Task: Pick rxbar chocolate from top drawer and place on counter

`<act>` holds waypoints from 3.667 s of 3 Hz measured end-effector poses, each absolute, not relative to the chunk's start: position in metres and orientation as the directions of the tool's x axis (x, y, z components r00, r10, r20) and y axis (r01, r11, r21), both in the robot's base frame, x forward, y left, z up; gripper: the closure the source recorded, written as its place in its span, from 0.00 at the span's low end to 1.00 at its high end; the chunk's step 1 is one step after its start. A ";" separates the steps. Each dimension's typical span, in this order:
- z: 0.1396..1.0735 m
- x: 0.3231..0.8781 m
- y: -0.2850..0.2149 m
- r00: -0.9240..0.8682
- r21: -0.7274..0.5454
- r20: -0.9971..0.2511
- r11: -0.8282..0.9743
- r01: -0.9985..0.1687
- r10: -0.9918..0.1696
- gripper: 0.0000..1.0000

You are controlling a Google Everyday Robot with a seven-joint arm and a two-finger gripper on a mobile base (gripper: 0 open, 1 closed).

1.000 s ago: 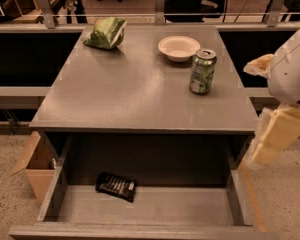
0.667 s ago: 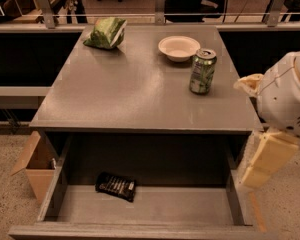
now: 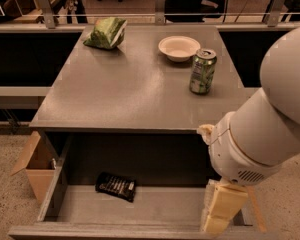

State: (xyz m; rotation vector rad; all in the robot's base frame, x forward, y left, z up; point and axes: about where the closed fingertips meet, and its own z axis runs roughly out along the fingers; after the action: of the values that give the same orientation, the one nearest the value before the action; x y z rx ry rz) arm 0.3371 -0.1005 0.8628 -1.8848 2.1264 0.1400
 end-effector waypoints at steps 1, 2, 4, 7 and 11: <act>0.862 0.338 -0.098 -0.097 -0.130 -0.284 0.139 -0.982 -0.954 0.00; 0.839 0.347 -0.088 -0.099 -0.115 -0.295 0.139 -0.984 -0.950 0.00; 0.793 0.366 -0.068 -0.097 -0.074 -0.322 0.128 -0.989 -0.942 0.00; 0.745 0.397 -0.029 -0.067 -0.065 -0.390 0.100 -0.993 -0.918 0.00; 0.722 0.421 0.015 -0.176 -0.005 -0.588 0.222 -0.975 -0.789 0.00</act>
Offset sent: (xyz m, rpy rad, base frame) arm 0.0252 0.0263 -0.0608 0.0343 0.0302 -0.0033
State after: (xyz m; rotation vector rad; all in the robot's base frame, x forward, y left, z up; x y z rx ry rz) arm 0.4213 0.0147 0.7225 -1.6228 2.0297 0.5216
